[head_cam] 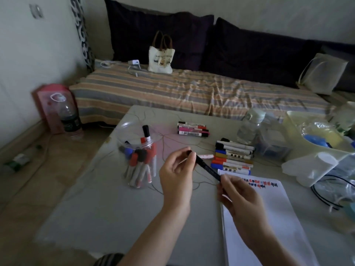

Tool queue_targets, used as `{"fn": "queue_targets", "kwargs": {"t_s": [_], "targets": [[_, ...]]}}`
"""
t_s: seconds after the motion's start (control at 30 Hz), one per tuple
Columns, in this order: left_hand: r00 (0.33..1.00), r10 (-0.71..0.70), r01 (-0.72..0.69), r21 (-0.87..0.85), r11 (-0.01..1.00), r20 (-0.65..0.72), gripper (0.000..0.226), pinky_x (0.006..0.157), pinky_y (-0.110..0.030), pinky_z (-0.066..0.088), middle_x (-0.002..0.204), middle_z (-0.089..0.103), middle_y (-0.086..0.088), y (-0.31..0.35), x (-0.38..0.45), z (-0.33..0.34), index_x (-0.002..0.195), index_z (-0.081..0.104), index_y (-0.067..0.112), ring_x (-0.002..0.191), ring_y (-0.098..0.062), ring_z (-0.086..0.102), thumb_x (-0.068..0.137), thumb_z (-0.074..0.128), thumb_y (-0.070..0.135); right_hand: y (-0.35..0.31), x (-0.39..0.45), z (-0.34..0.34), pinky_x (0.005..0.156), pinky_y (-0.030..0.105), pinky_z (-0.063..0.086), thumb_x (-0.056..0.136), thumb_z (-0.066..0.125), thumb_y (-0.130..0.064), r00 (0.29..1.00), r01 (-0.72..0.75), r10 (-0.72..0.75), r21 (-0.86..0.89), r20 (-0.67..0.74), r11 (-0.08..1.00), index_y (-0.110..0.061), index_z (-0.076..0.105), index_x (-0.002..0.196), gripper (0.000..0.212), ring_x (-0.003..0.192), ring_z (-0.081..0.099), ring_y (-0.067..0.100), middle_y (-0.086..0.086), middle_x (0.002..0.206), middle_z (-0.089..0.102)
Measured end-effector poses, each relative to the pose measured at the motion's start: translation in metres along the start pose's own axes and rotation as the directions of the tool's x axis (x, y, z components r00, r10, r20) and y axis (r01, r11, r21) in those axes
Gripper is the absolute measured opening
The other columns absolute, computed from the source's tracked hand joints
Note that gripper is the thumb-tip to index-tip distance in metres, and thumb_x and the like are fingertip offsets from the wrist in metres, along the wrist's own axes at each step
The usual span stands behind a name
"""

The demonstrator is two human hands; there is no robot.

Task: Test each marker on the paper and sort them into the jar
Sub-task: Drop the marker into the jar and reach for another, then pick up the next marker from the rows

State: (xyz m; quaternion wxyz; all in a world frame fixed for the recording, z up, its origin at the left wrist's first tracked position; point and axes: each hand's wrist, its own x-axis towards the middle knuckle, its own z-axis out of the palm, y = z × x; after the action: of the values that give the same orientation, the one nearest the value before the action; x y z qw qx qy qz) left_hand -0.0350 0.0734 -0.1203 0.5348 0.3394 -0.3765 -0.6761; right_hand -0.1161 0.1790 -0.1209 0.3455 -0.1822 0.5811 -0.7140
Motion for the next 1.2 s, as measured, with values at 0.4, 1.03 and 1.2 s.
{"fn": "queue_targets", "kwargs": {"t_s": [0.4, 1.03, 1.2], "targets": [[0.9, 0.434, -0.417, 0.227, 0.88, -0.033, 0.019, 0.073, -0.016, 0.053, 0.095, 0.072, 0.004, 0.113, 0.025, -0.045, 0.1, 0.064, 0.015, 0.087, -0.003, 0.07, 0.085, 0.071, 0.007, -0.016, 0.006, 0.105, 0.066, 0.012, 0.051, 0.089, 0.068, -0.021, 0.933, 0.351, -0.271, -0.434, 0.238, 0.829, -0.024, 0.063, 0.101, 0.013, 0.084, 0.066, 0.002, -0.012, 0.093, 0.069], [0.643, 0.508, -0.629, 0.773, -0.077, 0.573, 0.021, 0.061, -0.021, 0.038, 0.078, 0.061, 0.006, 0.094, 0.065, -0.04, 0.081, 0.063, 0.017, 0.074, -0.011, 0.054, 0.087, 0.067, 0.036, 0.028, 0.046, 0.019, 0.074, 0.036, 0.057, 0.092, 0.063, -0.012, 0.978, 0.204, -0.19, -0.599, 0.088, 0.774, -0.028, 0.061, 0.092, 0.016, 0.082, 0.069, 0.017, -0.002, 0.089, 0.071], [0.756, 0.179, -0.65, 0.753, 0.101, 0.629, 0.016, 0.074, -0.021, 0.044, 0.103, 0.063, 0.005, 0.009, 0.03, -0.024, 0.107, 0.061, 0.022, 0.094, -0.013, 0.058, 0.093, 0.058, 0.028, 0.035, 0.076, -0.002, 0.076, 0.03, 0.056, 0.094, 0.059, -0.015, 0.988, 0.157, -0.098, -0.769, 0.123, 0.62, -0.026, 0.063, 0.104, 0.016, 0.084, 0.065, 0.012, -0.004, 0.094, 0.066]]}}
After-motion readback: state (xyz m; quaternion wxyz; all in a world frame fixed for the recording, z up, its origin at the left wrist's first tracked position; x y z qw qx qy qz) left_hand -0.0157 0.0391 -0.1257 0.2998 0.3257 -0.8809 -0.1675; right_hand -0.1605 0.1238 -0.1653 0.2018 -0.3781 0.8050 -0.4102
